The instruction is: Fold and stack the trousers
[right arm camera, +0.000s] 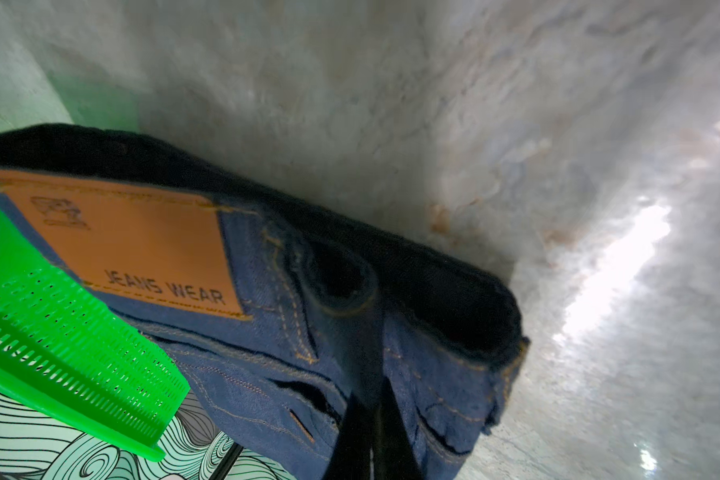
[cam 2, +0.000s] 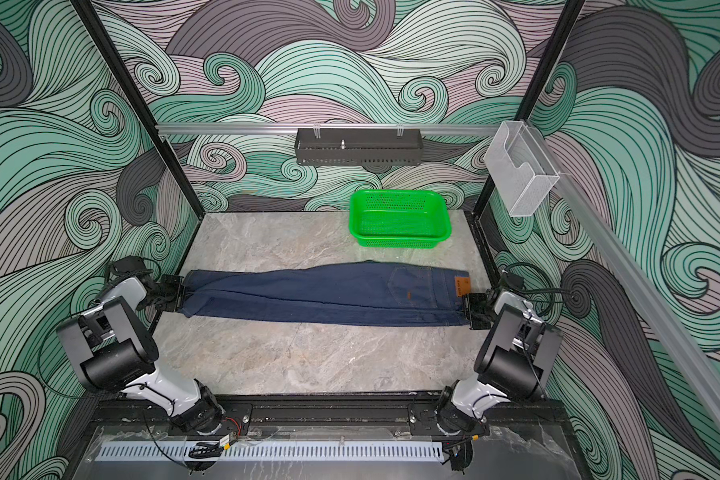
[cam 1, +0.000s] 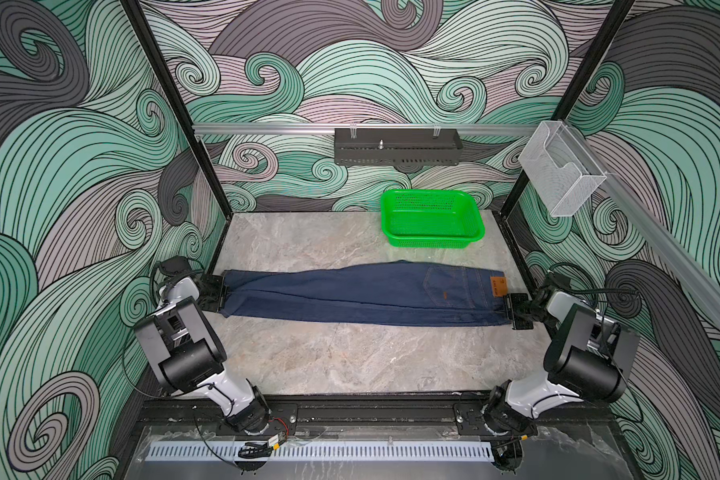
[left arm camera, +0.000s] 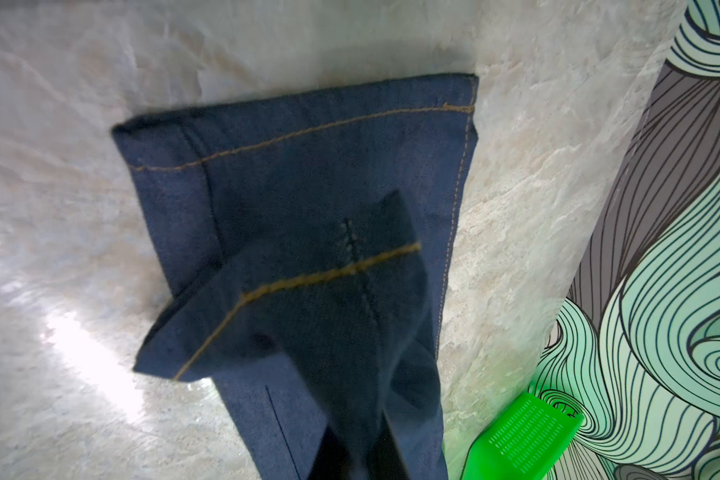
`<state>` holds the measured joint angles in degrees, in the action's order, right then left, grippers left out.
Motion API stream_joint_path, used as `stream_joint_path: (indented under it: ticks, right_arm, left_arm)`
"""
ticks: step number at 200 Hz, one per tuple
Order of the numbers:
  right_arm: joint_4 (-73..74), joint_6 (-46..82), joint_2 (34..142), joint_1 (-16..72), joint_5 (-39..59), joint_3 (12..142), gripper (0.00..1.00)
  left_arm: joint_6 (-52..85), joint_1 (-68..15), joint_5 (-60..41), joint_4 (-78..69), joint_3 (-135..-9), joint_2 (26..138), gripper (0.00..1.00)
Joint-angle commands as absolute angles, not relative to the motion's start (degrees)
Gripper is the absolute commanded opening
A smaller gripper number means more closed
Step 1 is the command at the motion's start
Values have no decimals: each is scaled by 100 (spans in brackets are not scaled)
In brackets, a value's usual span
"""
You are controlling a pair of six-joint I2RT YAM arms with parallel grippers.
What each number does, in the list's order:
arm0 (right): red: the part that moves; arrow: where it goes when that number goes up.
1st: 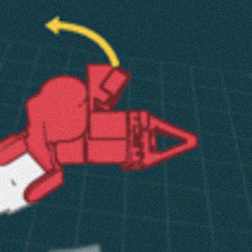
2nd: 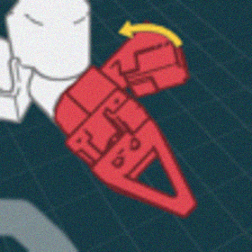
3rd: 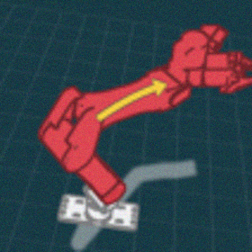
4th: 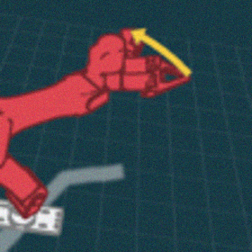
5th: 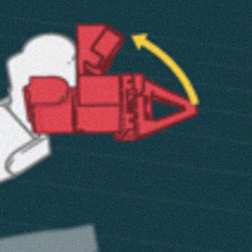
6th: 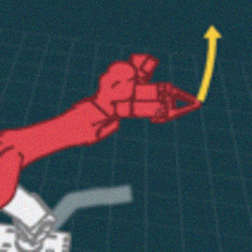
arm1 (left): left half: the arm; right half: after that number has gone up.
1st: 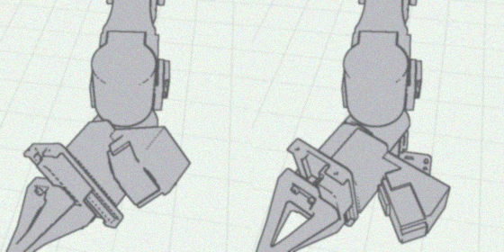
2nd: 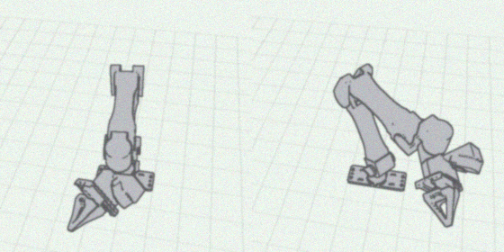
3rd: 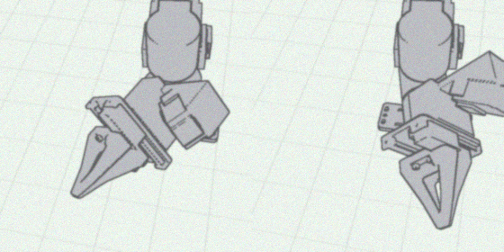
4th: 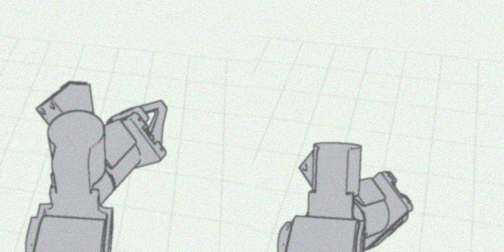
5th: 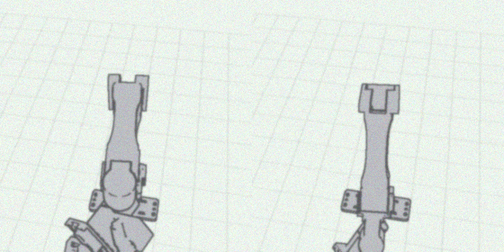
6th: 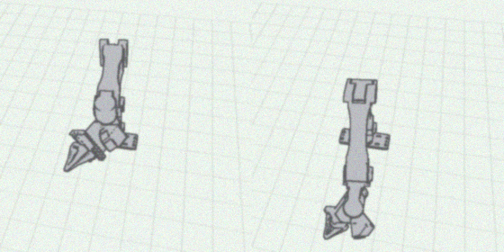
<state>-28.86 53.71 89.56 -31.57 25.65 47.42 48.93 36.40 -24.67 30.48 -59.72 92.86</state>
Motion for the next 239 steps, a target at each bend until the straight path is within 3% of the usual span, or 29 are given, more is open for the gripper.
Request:
stream_joint_path:
  ticks: [1, 24, 54, 77, 106, 134, 182, 239]
  right_arm:
    - [-3316, 5048, 8642, -3217, 2331, 4840, 30]
    - [-3808, 4892, 8250, -3217, 2068, 5085, 58]
    - [-4266, 4863, 7631, -2917, 1759, 5377, 73]
    - [-4242, 4932, 7569, -1875, 1629, 5653, 68]
    - [-3681, 5293, 8410, -254, 1727, 5948, 49]
    - [-3273, 5424, 9476, 598, 1550, 6239, 33]
    - [-3007, 5476, 10340, 659, 1185, 6049, 28]
    - [-3264, 5420, 9789, -251, 655, 5248, 32]
  left_arm:
    - [4728, 3871, -2514, 3549, -6104, 8965, 41]
    - [4509, 3994, -2517, 4090, -6461, 8542, 66]
    - [4438, 4030, -2620, 4143, -6678, 7923, 75]
    - [4553, 3853, -2951, 3880, -6582, 7955, 74]
    - [4526, 3558, -3232, 3795, -6514, 8416, 72]
    - [4327, 3532, -3411, 3879, -6552, 8709, 74]
    - [3889, 3682, -3404, 4404, -6900, 8815, 76]
    - [3577, 3928, -3125, 4862, -6925, 8973, 81]
